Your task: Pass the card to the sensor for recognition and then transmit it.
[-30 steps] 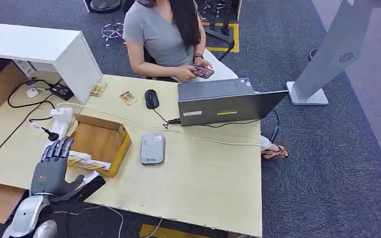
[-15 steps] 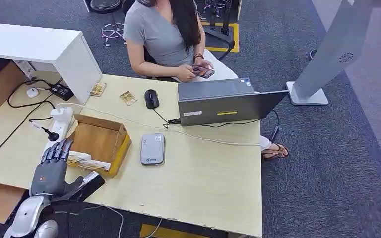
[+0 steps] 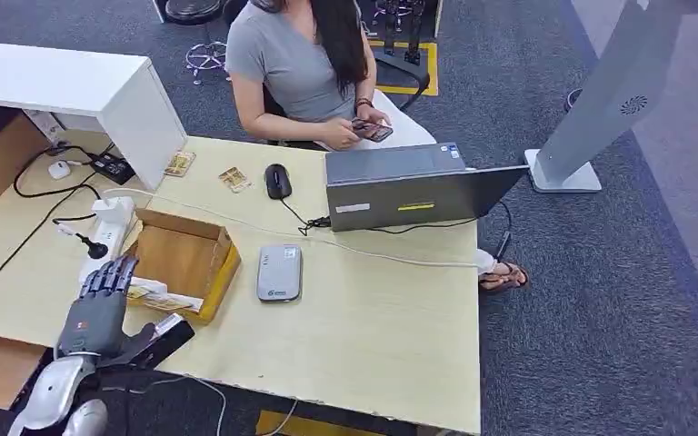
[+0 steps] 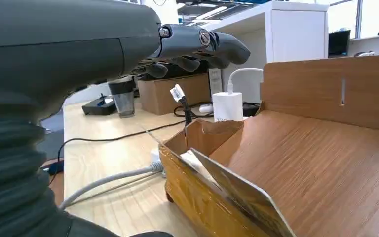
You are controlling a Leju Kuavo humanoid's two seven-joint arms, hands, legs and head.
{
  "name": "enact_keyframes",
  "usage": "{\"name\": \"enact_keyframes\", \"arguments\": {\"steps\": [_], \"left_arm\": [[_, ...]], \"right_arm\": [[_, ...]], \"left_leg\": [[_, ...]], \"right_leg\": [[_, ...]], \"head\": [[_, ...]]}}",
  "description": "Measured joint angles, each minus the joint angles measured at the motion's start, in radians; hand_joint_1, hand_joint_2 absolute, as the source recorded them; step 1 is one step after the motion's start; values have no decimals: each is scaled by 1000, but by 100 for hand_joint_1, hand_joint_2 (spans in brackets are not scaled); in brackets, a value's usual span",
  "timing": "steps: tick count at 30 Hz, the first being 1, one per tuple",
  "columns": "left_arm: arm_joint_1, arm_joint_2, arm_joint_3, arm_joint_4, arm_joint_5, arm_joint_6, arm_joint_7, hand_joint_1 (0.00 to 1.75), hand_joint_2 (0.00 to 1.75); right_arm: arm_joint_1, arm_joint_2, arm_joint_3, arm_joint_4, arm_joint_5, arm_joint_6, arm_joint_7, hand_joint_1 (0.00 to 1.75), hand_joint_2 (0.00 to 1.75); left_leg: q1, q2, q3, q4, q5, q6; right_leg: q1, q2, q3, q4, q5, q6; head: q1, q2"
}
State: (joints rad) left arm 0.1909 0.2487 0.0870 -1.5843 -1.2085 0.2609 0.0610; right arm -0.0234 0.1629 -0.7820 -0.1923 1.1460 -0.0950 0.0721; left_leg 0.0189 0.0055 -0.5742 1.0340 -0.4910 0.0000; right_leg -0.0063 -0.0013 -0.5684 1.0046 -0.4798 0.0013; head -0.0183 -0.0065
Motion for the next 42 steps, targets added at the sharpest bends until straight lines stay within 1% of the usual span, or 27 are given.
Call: {"name": "enact_keyframes", "arguments": {"steps": [11, 16, 22, 30, 42], "left_arm": [[-30, -16, -6, 33, -17, -8, -10, 0, 175], [-68, -27, -35, 40, -24, -32, -8, 0, 175], [-102, -32, -64, 61, -24, -34, 2, 0, 175], [-112, -32, -77, 76, -23, -32, 6, 0, 175], [-111, -31, -78, 78, 0, -25, 11, 0, 175]], "right_arm": [[-1, 0, 0, 0, 16, 2, -1, 0, 0], [-3, 0, 0, 0, 21, 3, -1, 0, 0], [-4, 0, 0, 0, 29, 3, 0, 0, 0], [-4, 0, 0, 0, 29, 3, 0, 0, 0], [-4, 0, 0, 0, 31, 3, -8, 0, 0]], "left_leg": [[0, 0, 0, 0, 0, 0], [0, 0, 0, 0, 0, 0], [0, 0, 0, 0, 0, 0], [0, 0, 0, 0, 0, 0], [0, 0, 0, 0, 0, 0]], "right_leg": [[0, 0, 0, 0, 0, 0], [0, 0, 0, 0, 0, 0], [0, 0, 0, 0, 1, -1], [0, 0, 0, 0, 0, 0], [0, 0, 0, 0, 1, 0]], "head": [[0, 0], [0, 0], [0, 0], [0, 0], [0, 0]]}}
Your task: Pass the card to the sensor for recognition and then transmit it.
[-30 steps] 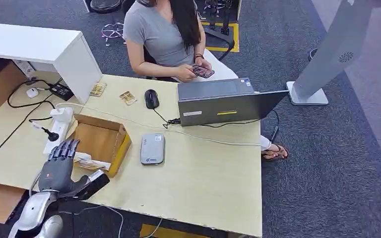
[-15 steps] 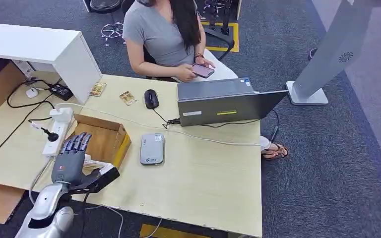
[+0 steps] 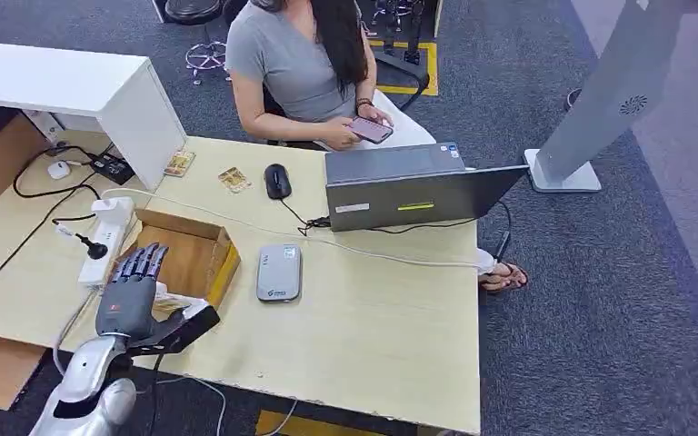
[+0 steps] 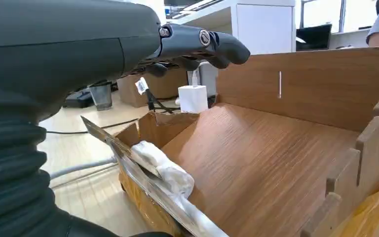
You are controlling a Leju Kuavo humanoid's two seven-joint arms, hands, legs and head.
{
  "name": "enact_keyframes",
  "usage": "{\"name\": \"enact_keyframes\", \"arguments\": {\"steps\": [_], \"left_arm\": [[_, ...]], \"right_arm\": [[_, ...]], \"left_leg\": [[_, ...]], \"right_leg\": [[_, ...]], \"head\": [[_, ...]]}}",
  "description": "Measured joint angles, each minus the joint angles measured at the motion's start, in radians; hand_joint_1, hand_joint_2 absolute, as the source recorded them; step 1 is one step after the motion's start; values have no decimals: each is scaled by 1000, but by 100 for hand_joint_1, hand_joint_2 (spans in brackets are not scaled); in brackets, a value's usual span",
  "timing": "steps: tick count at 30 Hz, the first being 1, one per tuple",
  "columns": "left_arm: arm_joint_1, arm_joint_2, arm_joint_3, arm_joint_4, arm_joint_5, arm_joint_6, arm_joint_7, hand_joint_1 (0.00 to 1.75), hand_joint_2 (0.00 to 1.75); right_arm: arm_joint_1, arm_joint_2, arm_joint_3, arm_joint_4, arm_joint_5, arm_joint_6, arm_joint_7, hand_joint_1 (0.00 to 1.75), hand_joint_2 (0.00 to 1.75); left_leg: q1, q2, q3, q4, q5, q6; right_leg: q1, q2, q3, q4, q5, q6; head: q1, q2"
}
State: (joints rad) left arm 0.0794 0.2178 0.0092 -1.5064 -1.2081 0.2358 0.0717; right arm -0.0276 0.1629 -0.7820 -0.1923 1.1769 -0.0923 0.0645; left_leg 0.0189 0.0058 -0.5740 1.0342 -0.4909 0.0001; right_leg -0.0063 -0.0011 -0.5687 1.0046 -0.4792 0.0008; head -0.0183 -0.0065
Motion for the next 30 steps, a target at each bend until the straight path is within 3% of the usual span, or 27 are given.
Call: {"name": "enact_keyframes", "arguments": {"steps": [16, 30], "left_arm": [[11, -1, 0, -2, -7, 10, 18, 0, 175], [59, -13, -1, -64, -27, 17, 37, 0, 175]], "right_arm": [[0, 0, 0, 0, -1, -2, 0, 0, 0], [0, 0, 0, 0, -2, -4, -3, 0, 0]], "left_leg": [[0, 0, 0, 0, 0, 0], [0, 0, 0, 0, 0, 0]], "right_leg": [[0, 0, 0, 0, 0, 0], [0, 0, 0, 0, 0, 0]], "head": [[0, 0], [0, 0]]}}
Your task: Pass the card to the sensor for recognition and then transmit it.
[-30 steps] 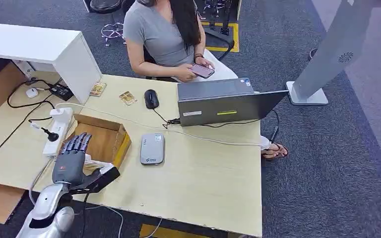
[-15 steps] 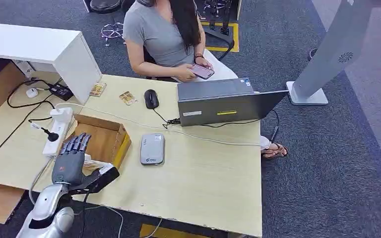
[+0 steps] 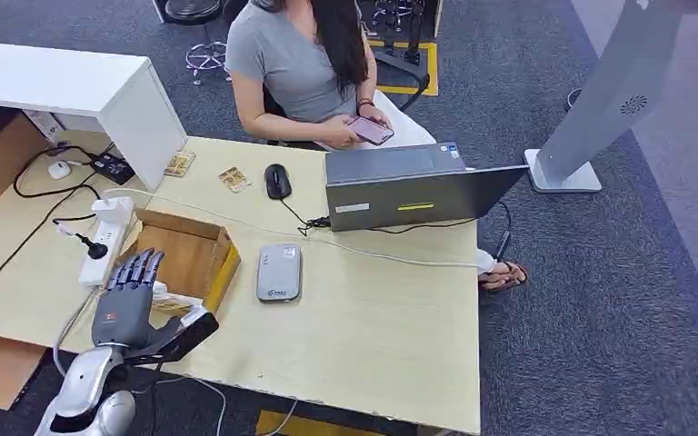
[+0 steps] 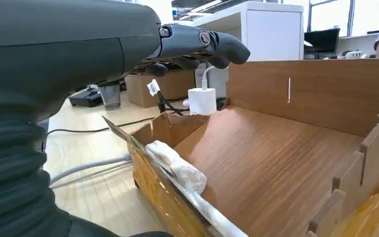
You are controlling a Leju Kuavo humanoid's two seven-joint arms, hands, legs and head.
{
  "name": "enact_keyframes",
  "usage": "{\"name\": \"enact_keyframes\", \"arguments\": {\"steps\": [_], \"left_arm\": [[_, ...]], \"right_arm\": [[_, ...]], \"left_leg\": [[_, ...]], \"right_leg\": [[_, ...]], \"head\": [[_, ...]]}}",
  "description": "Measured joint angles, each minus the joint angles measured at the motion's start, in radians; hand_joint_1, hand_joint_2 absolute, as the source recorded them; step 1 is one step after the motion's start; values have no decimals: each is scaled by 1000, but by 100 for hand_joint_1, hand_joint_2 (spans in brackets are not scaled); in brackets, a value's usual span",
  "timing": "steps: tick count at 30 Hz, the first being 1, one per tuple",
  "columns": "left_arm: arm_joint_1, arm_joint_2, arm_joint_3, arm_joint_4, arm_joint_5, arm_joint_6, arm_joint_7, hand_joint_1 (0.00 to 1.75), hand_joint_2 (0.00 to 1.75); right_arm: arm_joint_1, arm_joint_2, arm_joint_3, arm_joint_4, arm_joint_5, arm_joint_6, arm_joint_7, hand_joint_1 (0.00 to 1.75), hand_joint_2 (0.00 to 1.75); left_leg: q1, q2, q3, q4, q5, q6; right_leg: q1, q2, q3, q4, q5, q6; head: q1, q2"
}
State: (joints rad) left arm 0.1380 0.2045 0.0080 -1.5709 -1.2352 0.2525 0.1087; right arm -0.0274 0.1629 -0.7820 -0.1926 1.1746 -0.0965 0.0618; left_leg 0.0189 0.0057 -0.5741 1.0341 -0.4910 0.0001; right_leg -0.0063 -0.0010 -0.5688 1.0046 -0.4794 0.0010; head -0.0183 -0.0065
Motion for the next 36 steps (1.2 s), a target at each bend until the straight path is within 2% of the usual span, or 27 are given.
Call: {"name": "enact_keyframes", "arguments": {"steps": [11, 12, 13, 19, 36], "left_arm": [[0, 2, -1, -3, 14, -6, 0, 0, 175], [0, 1, -1, -3, 14, -6, 0, 5, 175], [0, 1, -1, -3, 14, -6, 0, 175, 175], [0, 2, -1, -3, 35, -53, 0, 175, 175], [-1, 4, -1, -3, 39, -58, 0, 175, 175]], "right_arm": [[0, 0, 0, 0, 1, 1, 1, 0, 0], [0, 0, 0, 0, 1, 1, 1, 0, 0], [0, 0, 0, 0, 1, 1, 1, 0, 0], [0, 0, 0, 0, 4, 1, 1, 0, 0], [0, 0, 0, 0, 5, 1, 1, 0, 0]], "left_leg": [[0, 0, 0, 0, 0, 0], [0, 0, 0, 0, 0, 0], [0, 0, 0, 0, 0, 0], [0, 0, 0, 0, 0, 0], [0, 0, 0, 0, 0, 0]], "right_leg": [[0, 0, 0, 0, 0, 0], [0, 0, 0, 0, 0, 0], [0, 0, 0, 0, 0, 0], [0, 0, 0, 0, 0, 0], [0, 0, 0, 0, 0, 0]], "head": [[0, 0], [0, 0], [0, 0], [0, 0], [0, 0]]}}
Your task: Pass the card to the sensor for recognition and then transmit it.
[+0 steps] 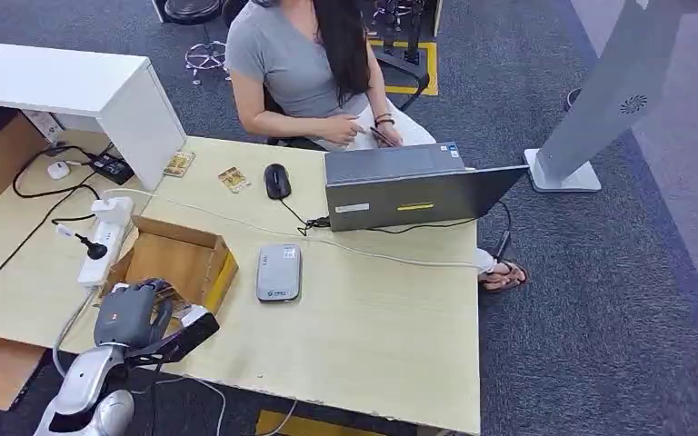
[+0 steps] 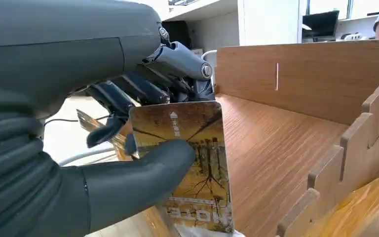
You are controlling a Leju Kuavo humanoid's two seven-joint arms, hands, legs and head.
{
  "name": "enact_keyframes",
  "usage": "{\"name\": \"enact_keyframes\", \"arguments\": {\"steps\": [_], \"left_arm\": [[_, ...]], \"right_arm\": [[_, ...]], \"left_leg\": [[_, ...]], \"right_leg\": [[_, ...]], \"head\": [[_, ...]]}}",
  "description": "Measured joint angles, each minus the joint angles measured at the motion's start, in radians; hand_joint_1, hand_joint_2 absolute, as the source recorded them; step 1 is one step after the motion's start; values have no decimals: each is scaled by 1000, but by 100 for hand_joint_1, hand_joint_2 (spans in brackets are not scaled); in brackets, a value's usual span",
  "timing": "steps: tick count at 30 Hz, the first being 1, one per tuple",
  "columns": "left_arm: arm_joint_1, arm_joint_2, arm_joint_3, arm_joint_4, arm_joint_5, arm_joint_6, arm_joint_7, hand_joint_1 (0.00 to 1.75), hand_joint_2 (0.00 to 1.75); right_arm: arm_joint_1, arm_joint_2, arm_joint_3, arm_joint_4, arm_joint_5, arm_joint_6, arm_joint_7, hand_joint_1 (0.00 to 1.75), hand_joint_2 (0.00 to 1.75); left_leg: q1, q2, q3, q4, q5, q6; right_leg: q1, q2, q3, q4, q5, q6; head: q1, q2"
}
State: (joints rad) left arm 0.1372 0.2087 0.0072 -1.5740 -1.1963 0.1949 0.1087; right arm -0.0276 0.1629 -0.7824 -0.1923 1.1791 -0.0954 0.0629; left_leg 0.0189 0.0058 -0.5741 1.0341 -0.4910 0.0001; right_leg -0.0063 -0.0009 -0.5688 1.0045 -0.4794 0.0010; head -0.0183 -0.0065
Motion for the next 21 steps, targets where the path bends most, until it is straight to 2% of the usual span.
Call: {"name": "enact_keyframes", "arguments": {"steps": [21], "left_arm": [[0, 0, 0, 0, 0, 0, 0, 175, 175]], "right_arm": [[0, 0, 0, 0, 0, 0, 0, 0, 0]], "left_leg": [[0, 0, 0, 0, 0, 0]], "right_leg": [[0, 0, 0, 0, 0, 0]], "head": [[0, 0]]}}
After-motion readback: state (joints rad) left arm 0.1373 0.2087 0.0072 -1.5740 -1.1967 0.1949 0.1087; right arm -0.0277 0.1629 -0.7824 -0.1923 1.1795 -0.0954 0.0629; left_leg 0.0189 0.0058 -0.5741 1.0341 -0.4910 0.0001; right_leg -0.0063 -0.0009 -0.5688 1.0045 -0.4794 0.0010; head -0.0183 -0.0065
